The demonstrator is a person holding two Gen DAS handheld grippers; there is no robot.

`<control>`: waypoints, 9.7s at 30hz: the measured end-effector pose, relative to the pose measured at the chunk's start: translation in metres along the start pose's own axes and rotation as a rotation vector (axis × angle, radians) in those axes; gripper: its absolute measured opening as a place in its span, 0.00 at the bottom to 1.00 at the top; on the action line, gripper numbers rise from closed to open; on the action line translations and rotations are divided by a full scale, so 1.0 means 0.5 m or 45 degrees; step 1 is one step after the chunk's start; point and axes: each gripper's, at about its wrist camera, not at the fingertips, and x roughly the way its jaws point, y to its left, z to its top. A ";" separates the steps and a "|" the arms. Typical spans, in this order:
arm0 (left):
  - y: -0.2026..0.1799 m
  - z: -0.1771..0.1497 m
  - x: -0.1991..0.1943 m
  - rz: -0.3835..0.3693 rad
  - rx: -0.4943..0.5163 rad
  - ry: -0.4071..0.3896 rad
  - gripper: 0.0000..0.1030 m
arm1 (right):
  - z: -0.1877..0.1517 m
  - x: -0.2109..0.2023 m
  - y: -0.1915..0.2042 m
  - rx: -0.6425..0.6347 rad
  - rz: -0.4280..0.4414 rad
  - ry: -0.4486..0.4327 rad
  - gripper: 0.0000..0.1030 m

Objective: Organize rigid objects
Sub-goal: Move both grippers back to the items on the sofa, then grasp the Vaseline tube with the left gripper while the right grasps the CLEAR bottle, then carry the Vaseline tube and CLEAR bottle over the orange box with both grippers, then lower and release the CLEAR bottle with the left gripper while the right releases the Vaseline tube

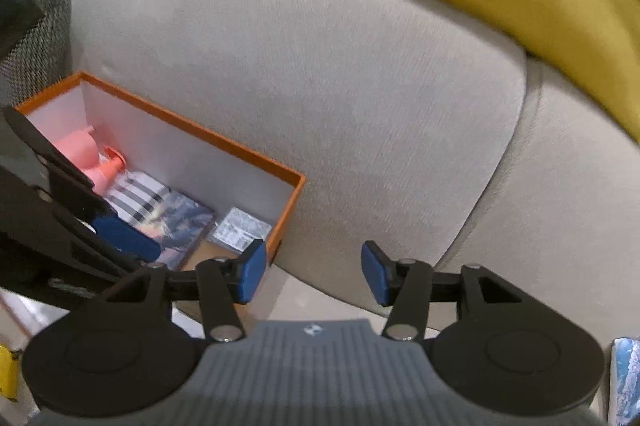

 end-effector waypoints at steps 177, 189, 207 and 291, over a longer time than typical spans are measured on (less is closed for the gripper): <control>0.236 -0.092 -0.054 0.005 -0.125 0.039 0.37 | 0.105 0.109 0.171 -0.618 0.856 0.532 0.43; 0.205 -0.096 -0.017 -0.035 -0.082 0.152 0.38 | 0.070 0.137 0.156 -0.736 0.697 0.676 0.51; 0.211 -0.091 0.007 -0.038 -0.083 0.197 0.38 | 0.046 0.164 0.164 -0.725 0.754 0.778 0.33; 0.132 -0.099 0.083 -0.158 -0.020 0.452 0.32 | 0.031 0.104 0.116 -0.573 0.774 0.620 0.23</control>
